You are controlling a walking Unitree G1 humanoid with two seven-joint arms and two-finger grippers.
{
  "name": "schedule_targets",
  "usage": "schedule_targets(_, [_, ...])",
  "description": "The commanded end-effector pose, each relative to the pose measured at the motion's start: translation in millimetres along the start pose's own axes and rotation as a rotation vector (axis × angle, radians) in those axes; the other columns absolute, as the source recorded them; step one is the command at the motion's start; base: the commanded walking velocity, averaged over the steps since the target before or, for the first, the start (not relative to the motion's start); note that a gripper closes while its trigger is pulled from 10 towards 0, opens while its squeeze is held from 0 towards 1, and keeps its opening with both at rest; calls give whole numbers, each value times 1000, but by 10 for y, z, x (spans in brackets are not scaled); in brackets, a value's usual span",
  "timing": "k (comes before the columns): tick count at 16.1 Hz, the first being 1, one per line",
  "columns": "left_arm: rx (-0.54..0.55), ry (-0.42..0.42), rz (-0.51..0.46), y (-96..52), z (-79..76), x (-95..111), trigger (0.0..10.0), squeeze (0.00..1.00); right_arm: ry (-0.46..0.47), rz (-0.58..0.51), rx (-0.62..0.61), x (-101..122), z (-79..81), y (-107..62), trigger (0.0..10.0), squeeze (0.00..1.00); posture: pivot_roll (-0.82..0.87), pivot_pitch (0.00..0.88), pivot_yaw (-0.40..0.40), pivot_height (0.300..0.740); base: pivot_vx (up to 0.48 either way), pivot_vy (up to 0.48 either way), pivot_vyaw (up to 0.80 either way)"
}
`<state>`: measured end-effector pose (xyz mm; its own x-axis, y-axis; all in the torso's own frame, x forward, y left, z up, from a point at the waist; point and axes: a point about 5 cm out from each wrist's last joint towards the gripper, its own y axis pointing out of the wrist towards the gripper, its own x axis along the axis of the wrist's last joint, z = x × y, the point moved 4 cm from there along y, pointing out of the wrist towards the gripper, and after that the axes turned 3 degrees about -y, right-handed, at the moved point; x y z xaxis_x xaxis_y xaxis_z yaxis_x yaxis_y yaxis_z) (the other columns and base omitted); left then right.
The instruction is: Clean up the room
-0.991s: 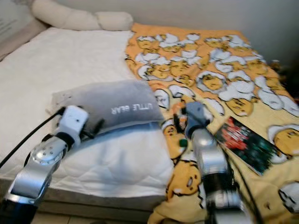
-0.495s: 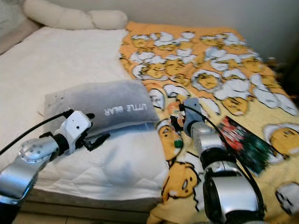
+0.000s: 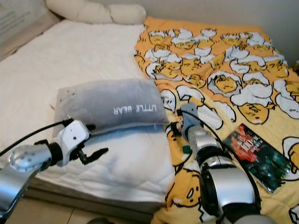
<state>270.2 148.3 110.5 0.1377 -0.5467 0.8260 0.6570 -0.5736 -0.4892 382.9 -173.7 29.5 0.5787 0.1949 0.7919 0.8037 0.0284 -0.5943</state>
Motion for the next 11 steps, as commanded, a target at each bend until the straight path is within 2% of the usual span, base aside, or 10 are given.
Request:
schedule_targets(1, [-2,-2,6,-33,-1,-7,10000,0,0,-19,2,35,31,4,10000,0,234,0,3,740,0,0,0])
schedule_targets(3, [-2,-6,13,-32,-11,-9,10000,0,-24,-35,-24,69,21,5,10000,0,226,0,-5,740,0,0,0])
schedule_targets(6, [-22,-7,17,-12,-52,-6,10000,0,47,-19,-80,55,-57,0,10000,0,215,0,-1,740,0,0,0])
schedule_targets(8, [-40,-6,16,-1,-75,3,10000,0,69,4,-62,-6,-33,3,10000,0,213,0,1,740,0,0,0])
schedule_targets(11, [-54,-6,16,-5,-76,11,10000,0,154,45,-54,-124,-27,1,10000,0,216,0,2,740,0,0,0])
